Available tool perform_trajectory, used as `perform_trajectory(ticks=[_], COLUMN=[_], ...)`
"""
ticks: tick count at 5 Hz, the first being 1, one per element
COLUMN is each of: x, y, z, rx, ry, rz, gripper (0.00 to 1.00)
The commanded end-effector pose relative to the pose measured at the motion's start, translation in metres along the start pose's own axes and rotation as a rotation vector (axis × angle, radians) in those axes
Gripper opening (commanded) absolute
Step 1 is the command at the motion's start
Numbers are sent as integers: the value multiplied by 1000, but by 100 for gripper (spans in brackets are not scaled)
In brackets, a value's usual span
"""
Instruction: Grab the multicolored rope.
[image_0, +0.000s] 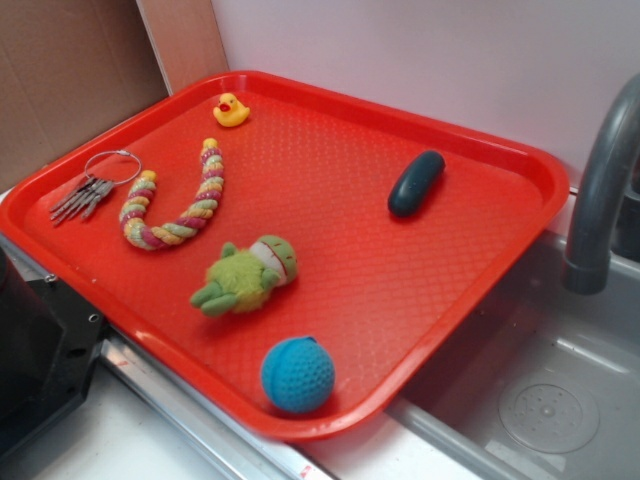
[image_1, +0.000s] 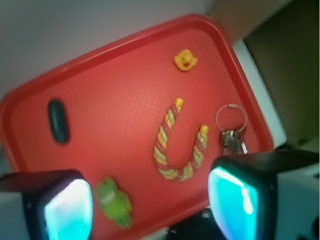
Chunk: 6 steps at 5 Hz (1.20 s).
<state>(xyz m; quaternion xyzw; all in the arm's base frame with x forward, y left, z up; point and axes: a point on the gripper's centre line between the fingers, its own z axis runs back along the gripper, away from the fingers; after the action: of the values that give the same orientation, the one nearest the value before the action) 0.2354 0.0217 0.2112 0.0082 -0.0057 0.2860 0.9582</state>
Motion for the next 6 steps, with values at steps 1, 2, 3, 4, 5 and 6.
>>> perform_trajectory(ticks=[1, 2, 3, 4, 5, 6], x=[-17, -7, -3, 19, 21, 24], y=[55, 59, 62, 46, 42, 40], z=[-88, -138, -166, -174, -173, -175], rx=[162, 172, 192, 209, 203, 201], ry=[-18, 10, 68, 99, 107, 116], rz=[8, 6, 13, 10, 14, 18], gripper=[100, 100, 100, 100, 100, 100])
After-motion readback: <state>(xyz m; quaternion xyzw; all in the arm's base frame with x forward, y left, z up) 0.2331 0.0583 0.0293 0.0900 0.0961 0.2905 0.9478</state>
